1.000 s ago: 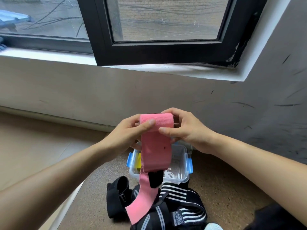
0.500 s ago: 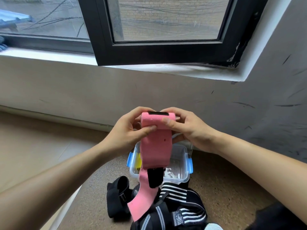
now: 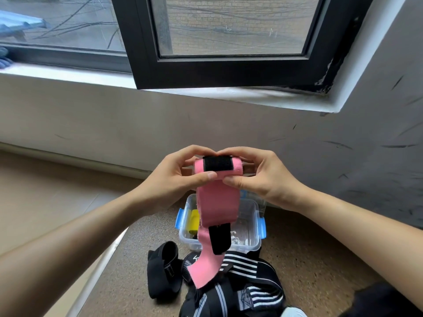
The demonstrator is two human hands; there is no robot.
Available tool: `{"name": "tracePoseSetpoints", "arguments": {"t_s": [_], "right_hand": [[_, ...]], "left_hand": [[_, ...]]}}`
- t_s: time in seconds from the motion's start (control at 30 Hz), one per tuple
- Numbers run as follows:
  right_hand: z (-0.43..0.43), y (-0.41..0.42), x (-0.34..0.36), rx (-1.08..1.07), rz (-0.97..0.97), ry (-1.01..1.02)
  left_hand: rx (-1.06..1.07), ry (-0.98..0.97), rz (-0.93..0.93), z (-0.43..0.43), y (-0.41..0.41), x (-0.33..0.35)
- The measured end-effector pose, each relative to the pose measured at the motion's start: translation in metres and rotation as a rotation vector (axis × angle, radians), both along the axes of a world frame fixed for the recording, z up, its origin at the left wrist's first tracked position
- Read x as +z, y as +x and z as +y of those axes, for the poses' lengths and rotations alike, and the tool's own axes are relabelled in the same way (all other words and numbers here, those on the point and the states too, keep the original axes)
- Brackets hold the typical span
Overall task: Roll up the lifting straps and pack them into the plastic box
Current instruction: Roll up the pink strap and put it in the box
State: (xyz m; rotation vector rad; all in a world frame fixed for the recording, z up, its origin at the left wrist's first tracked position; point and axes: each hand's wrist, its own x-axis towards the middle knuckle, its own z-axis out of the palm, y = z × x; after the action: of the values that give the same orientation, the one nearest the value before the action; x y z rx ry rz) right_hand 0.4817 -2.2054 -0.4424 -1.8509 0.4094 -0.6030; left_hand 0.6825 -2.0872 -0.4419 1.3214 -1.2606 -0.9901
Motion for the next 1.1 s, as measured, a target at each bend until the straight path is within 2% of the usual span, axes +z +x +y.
{"name": "tracePoseSetpoints", "arguments": {"t_s": [0.3, 0.53, 0.7, 0.83, 0.93, 1.1], "right_hand": [[-0.006, -0.007, 0.011, 0.087, 0.213, 0.281], [-0.008, -0.006, 0.012, 0.061, 0.160, 0.213], [-0.008, -0.008, 0.010, 0.027, 0.125, 0.133], [-0.006, -0.007, 0.006, 0.005, 0.079, 0.064], [-0.006, -0.007, 0.005, -0.027, 0.100, 0.031], [-0.007, -0.006, 0.011, 0.008, 0.207, 0.183]], "left_hand": [[0.018, -0.122, -0.126, 0.000, 0.002, -0.004], [0.006, -0.135, -0.212, 0.001, -0.001, -0.006], [-0.039, 0.075, -0.127, 0.002, 0.001, -0.004], [-0.044, 0.131, 0.017, 0.001, -0.006, -0.001], [-0.018, 0.154, 0.021, 0.002, -0.008, 0.008], [0.000, 0.171, 0.041, 0.002, -0.003, 0.007]]}}
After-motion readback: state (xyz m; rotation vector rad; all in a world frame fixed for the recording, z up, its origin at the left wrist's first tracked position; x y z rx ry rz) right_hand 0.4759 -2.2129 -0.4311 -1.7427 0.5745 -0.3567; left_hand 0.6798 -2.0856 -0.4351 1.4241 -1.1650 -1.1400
